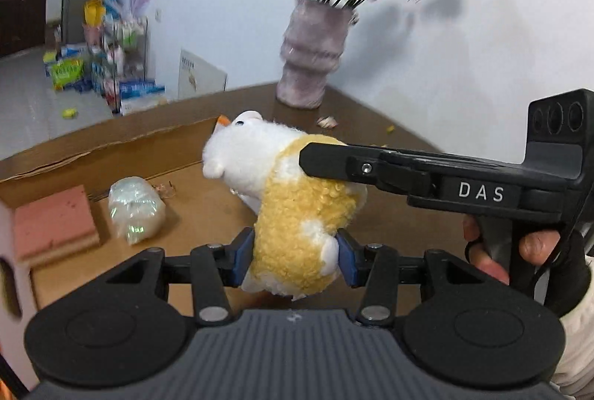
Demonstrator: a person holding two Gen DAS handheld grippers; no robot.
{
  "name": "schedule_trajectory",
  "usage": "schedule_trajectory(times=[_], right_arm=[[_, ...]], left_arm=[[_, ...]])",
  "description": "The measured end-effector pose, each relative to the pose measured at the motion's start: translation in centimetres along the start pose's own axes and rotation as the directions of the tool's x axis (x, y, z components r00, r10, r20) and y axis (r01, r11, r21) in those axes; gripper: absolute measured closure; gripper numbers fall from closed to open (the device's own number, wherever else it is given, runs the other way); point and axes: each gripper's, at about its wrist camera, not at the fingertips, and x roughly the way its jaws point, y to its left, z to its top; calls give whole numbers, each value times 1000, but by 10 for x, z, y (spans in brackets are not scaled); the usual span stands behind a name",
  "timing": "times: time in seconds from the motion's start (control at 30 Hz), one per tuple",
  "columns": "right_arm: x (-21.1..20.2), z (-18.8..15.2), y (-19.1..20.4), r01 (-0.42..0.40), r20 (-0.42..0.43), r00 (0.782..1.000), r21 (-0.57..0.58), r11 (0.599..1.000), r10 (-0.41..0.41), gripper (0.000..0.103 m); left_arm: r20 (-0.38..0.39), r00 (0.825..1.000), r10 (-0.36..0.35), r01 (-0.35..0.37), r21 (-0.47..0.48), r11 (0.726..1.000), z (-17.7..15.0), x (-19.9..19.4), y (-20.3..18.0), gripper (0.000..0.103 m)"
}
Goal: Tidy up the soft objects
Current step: 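Carry the plush sheep into the box and open both grippers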
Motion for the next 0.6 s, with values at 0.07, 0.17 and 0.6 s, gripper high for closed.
schedule_trajectory(times=[0.07,0.17,0.6], right_arm=[[24,-2,-14,25,-22,999,19,1000,-24,60],[44,-16,-23,77,-61,995,16,997,-76,60],[26,-35,4,199,-87,973,-151,968,-213,72]], left_arm=[[-15,1000,-17,17,24,1000,0,16,14,56],[-19,998,-56,56,-1,998,-6,33,33,50],[5,999,31,-31,-78,996,-12,6,52,33]])
